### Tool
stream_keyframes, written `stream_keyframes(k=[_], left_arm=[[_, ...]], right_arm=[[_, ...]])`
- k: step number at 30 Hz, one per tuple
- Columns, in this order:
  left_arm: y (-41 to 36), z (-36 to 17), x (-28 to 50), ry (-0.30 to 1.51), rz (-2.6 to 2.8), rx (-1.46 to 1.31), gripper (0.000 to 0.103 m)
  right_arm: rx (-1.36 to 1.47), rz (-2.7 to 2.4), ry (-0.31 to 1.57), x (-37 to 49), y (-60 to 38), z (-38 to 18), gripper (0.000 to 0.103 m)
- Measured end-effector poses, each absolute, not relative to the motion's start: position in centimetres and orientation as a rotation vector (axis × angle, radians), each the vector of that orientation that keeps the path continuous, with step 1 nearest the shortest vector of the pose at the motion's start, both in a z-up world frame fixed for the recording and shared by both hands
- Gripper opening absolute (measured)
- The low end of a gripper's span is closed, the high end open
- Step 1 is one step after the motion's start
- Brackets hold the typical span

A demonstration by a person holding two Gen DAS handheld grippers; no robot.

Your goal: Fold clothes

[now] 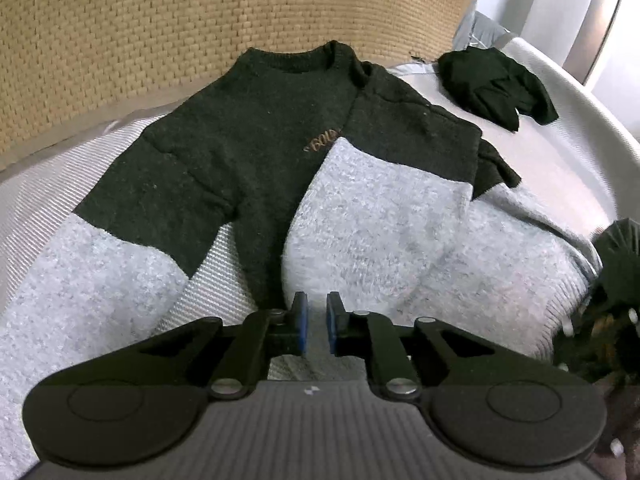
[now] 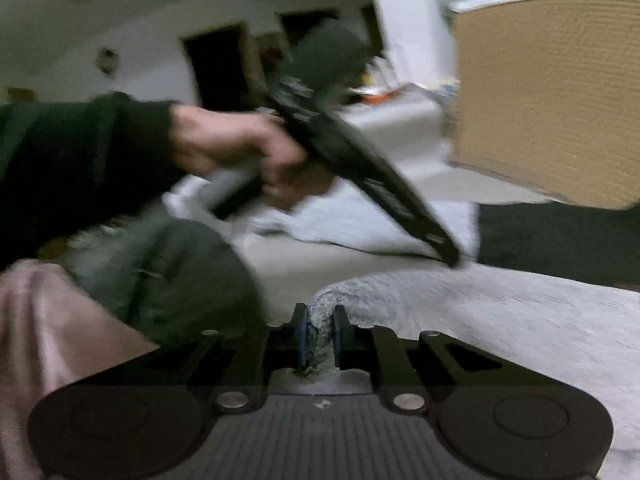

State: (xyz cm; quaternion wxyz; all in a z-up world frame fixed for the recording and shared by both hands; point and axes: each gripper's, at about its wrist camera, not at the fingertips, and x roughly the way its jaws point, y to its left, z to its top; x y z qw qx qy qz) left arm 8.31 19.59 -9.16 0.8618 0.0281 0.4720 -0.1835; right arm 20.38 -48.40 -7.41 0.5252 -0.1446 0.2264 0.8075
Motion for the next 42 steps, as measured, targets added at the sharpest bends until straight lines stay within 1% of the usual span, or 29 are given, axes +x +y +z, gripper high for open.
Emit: stream_keyframes(k=[4, 7, 8, 10, 11, 12, 15, 16, 17, 20, 24, 25, 28, 31, 32, 33, 34, 35, 39, 42], left_arm=[[19.3, -9.4, 7.9, 1.018, -0.376, 0.077, 0.016], [19.0, -9.7, 7.5, 1.041, -0.390, 0.089, 0.027], [19.0, -9.8, 7.3, 1.049, -0.396, 0.090, 0.027], [18.8, -10.1, 7.0, 1.064, -0.407, 0.095, 0.030], [18.9, -10.1, 6.9, 1.068, -0.411, 0.090, 0.033], [19.1, -10.1, 6.8, 1.072, -0.415, 0.082, 0.038], [19.4, -10.3, 6.6, 1.090, -0.440, 0.055, 0.043], [19.4, -10.5, 6.6, 1.099, -0.445, 0.049, 0.044], [19.4, -10.7, 6.5, 1.108, -0.447, 0.049, 0.045], [19.2, -11.7, 6.2, 1.143, -0.452, 0.049, 0.045], [19.1, -12.2, 5.5, 1.167, -0.475, 0.057, 0.045], [19.0, -12.1, 5.3, 1.162, -0.478, 0.067, 0.045], [18.9, -11.6, 4.6, 1.140, -0.498, 0.095, 0.049], [19.1, -11.4, 4.2, 1.119, -0.508, 0.109, 0.049], [19.3, -11.3, 4.2, 1.113, -0.510, 0.103, 0.049], [19.4, -11.3, 4.2, 1.107, -0.511, 0.097, 0.049], [19.6, -11.2, 4.1, 1.100, -0.511, 0.094, 0.049], [19.7, -11.1, 4.1, 1.094, -0.511, 0.090, 0.049], [20.8, -10.1, 3.8, 1.032, -0.497, 0.054, 0.050], [21.6, -10.0, 3.9, 1.019, -0.476, 0.026, 0.051]], right_arm=[[-0.364, 1.947, 0.561, 19.8, -46.9, -7.9, 0.014], [-0.379, 1.941, 0.590, 19.9, -45.6, -8.6, 0.016], [-0.384, 1.939, 0.599, 19.9, -45.2, -8.8, 0.019], [-0.394, 1.935, 0.619, 20.0, -44.3, -9.2, 0.021], [-0.397, 1.933, 0.625, 20.1, -44.1, -9.4, 0.023], [-0.395, 1.933, 0.622, 20.4, -44.6, -9.4, 0.027], [-0.365, 1.927, 0.610, 21.7, -46.3, -9.1, 0.036], [-0.352, 1.923, 0.602, 22.2, -46.9, -9.0, 0.037], [-0.338, 1.919, 0.594, 22.8, -47.5, -8.8, 0.040], [-0.336, 1.875, 0.560, 24.4, -48.3, -9.0, 0.056], [-0.607, 1.721, 0.464, 24.5, -45.5, -11.6, 0.056], [-0.661, 1.714, 0.446, 24.1, -44.7, -12.3, 0.056], [-0.794, 1.704, 0.365, 21.7, -42.5, -13.9, 0.052], [-0.841, 1.672, 0.253, 19.2, -41.1, -14.7, 0.048], [-0.864, 1.669, 0.245, 18.5, -40.4, -15.0, 0.037], [-0.882, 1.666, 0.239, 18.0, -39.8, -15.2, 0.024], [-0.887, 1.660, 0.238, 17.8, -39.5, -15.2, 0.017], [-0.889, 1.655, 0.239, 17.6, -39.3, -15.0, 0.007], [-0.750, 1.670, 0.221, 18.5, -41.2, -11.1, 0.007], [-0.797, 1.710, 0.270, 19.1, -42.3, -9.6, 0.007]])
